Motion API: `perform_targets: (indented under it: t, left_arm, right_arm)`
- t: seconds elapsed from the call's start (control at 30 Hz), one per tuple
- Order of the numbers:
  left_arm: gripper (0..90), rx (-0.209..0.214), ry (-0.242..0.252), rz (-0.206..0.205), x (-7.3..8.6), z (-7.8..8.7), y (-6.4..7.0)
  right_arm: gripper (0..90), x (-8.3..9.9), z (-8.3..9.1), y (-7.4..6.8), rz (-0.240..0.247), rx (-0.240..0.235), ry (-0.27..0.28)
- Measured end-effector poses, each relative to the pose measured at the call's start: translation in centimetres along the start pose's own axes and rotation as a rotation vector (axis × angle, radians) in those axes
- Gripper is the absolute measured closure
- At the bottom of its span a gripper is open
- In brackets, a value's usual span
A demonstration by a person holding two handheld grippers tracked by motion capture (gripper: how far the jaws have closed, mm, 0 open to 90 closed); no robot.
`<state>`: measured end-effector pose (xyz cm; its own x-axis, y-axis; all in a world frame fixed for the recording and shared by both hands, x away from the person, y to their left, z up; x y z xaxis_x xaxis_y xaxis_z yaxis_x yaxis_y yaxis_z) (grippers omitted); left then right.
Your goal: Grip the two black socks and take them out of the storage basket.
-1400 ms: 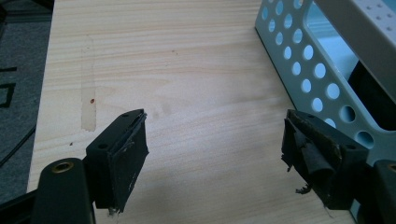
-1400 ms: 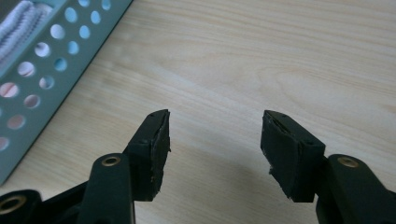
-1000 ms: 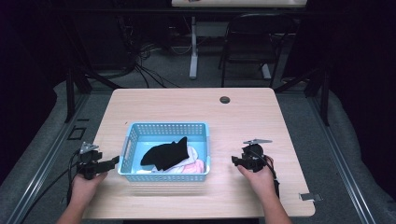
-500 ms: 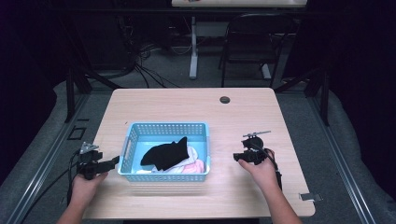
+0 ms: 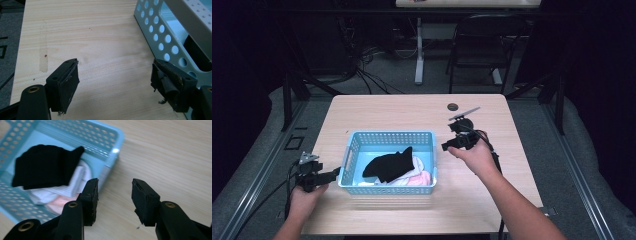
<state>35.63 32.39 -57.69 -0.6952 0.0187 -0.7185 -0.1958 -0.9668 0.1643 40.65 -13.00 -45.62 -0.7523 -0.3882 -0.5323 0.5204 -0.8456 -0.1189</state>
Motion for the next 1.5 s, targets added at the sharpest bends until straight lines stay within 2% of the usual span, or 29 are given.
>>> perform_targets:
  t: [0.1, 0.23, 0.27, 0.3, 0.43, 0.6, 0.87, 0.9, 0.93, 1.0, 1.03, 1.1, 1.13, 1.23, 1.4, 1.5]
  left_arm:
    - [22.3, 0.000, 0.002, -0.001, 0.0, 0.0, 0.0]
    - [22.3, 0.000, -0.001, -0.003, 0.0, 0.0, 0.0]
    - [22.3, 0.000, -0.001, -0.004, 0.0, 0.0, 0.0]
    - [22.3, 0.002, 0.001, -0.003, 0.0, 0.0, 0.0]
    - [22.3, 0.004, 0.004, 0.000, -0.1, 0.0, 0.0]
    - [22.3, 0.004, 0.008, 0.000, -0.1, 0.0, -0.1]
    - [22.3, 0.006, 0.010, 0.000, -0.1, 0.0, -0.1]
    - [22.3, 0.007, 0.010, 0.000, -0.1, 0.0, 0.0]
    - [22.3, 0.007, 0.011, -0.001, -0.1, 0.0, -0.1]
    - [22.3, 0.006, 0.011, 0.001, -0.1, 0.0, -0.1]
    - [22.3, 0.006, 0.010, 0.001, -0.1, 0.0, -0.1]
    - [22.3, 0.007, 0.011, 0.000, -0.1, 0.0, -0.1]
    - [22.3, 0.007, 0.012, 0.000, -0.1, 0.0, -0.1]
    - [22.3, 0.006, 0.010, 0.000, -0.1, 0.0, -0.1]
    - [22.3, 0.006, 0.012, 0.000, -0.1, 0.0, -0.1]
    - [22.3, 0.006, 0.011, -0.001, -0.1, 0.0, -0.1]
  right_arm:
    - [58.0, -1.4, -0.8, -1.7, 0.016, -0.064, -0.027]
    - [60.1, -2.6, -3.0, -3.9, 0.051, -0.088, -0.065]
    - [60.6, -2.8, -3.7, -4.4, 0.064, -0.095, -0.090]
    - [61.2, -3.0, -4.3, -4.8, 0.075, -0.089, -0.102]
    - [61.7, -3.8, -6.7, -6.1, 0.095, -0.115, -0.147]
    - [61.7, -4.3, -9.0, -7.4, 0.094, -0.131, -0.191]
    - [61.5, -4.5, -11.2, -8.4, 0.110, -0.147, -0.233]
    - [61.5, -4.4, -11.4, -8.5, 0.099, -0.148, -0.226]
    - [61.5, -4.4, -11.5, -8.4, 0.108, -0.149, -0.240]
    - [61.4, -4.2, -12.0, -8.6, 0.084, -0.147, -0.229]
    - [61.3, -4.3, -12.1, -8.6, 0.095, -0.146, -0.242]
    - [61.3, -4.1, -12.3, -8.7, 0.083, -0.151, -0.237]
    - [61.3, -4.2, -12.3, -8.6, 0.103, -0.156, -0.259]
    - [61.5, -4.2, -12.6, -8.9, 0.088, -0.166, -0.251]
    - [67.1, -4.0, -12.8, -9.2, 0.107, -0.185, -0.285]
    - [71.9, -4.0, -12.7, -9.5, 0.104, -0.193, -0.272]
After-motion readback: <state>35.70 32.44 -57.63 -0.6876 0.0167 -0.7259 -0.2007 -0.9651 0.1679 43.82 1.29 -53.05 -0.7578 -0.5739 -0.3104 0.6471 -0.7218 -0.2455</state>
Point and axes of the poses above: each handheld gripper's, and its own axes: z roughly backward along the jaws, x roughly out of its underside, y roughly to its right, the point moved 2 cm from there along -z, roughly forward along the jaws, and after that the axes turned 6 degrees about z, right-handed, at the moved point
